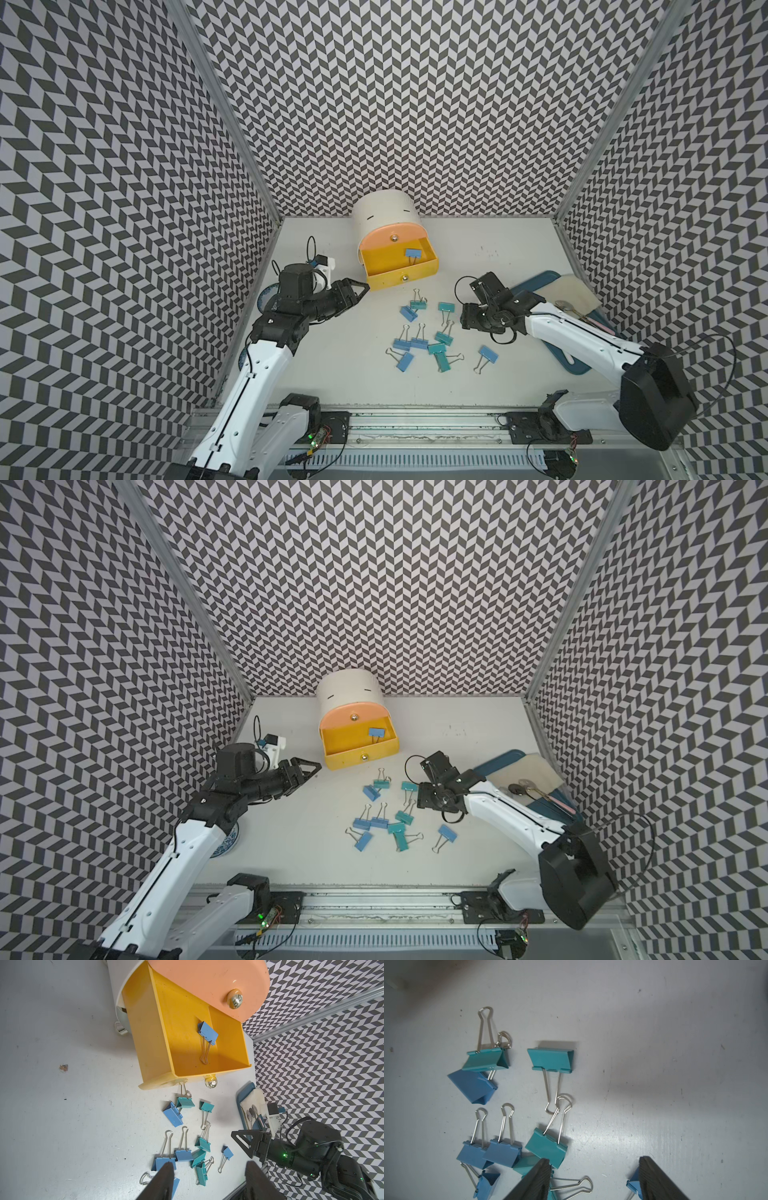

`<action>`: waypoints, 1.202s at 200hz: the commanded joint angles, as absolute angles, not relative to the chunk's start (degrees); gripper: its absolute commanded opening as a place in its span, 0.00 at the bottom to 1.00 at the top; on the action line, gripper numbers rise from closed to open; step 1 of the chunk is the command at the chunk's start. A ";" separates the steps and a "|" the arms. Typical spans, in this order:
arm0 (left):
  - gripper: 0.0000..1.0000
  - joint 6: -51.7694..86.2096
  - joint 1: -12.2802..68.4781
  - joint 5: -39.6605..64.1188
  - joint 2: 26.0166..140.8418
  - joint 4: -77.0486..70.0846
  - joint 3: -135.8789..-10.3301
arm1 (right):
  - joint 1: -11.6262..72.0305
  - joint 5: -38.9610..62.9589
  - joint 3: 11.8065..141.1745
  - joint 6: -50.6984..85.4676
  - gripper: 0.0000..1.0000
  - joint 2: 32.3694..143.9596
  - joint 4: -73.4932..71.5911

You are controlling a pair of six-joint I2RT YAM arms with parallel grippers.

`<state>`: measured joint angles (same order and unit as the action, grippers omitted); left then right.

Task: Put the binder clips in the drawer according to color
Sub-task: Pick up the binder clip at the center of the board.

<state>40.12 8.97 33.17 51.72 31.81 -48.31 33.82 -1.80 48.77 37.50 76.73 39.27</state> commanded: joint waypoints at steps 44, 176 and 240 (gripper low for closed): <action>0.59 39.55 9.32 33.12 50.37 31.42 -47.94 | 33.58 -2.55 40.61 44.70 0.74 71.11 38.17; 0.59 39.38 9.85 33.31 49.92 31.46 -47.34 | 33.66 0.40 31.84 49.74 0.80 64.07 39.20; 0.59 39.27 9.84 32.91 50.36 31.56 -47.82 | 33.75 1.29 31.10 48.88 0.79 66.34 36.67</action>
<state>40.12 9.52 33.17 50.76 31.81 -47.57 33.82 1.06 30.81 49.15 65.65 38.89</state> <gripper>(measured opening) 0.587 0.791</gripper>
